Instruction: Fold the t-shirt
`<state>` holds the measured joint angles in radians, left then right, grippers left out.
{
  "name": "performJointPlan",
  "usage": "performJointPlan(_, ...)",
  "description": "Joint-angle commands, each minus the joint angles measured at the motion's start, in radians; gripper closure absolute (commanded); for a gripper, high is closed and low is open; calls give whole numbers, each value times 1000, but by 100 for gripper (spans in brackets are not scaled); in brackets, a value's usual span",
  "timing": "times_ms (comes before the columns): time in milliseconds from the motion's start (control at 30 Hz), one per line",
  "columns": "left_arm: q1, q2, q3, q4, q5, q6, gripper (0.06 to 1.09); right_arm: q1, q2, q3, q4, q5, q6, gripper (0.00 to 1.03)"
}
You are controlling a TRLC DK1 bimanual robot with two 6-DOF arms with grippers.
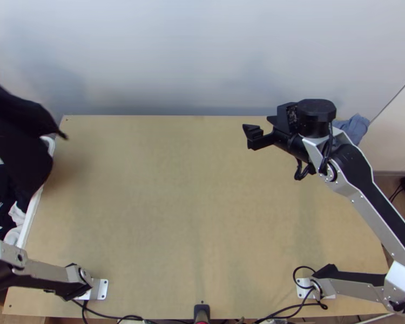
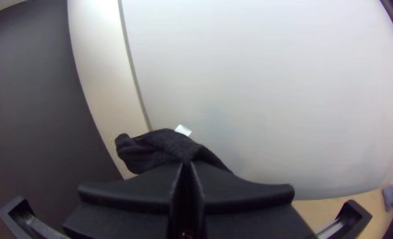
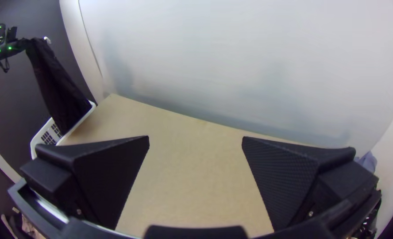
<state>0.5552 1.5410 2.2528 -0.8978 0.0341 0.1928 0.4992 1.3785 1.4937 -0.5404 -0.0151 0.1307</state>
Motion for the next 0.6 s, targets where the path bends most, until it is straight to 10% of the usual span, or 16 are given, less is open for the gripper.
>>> performJointPlan(0,-192,-82,-50,-90,1,23,105,-30,-21,-10,20,0,4,5)
performJointPlan(567,-799,-176,-113,-150,9,20,105,-128,-118,-122,48,1,10,5)
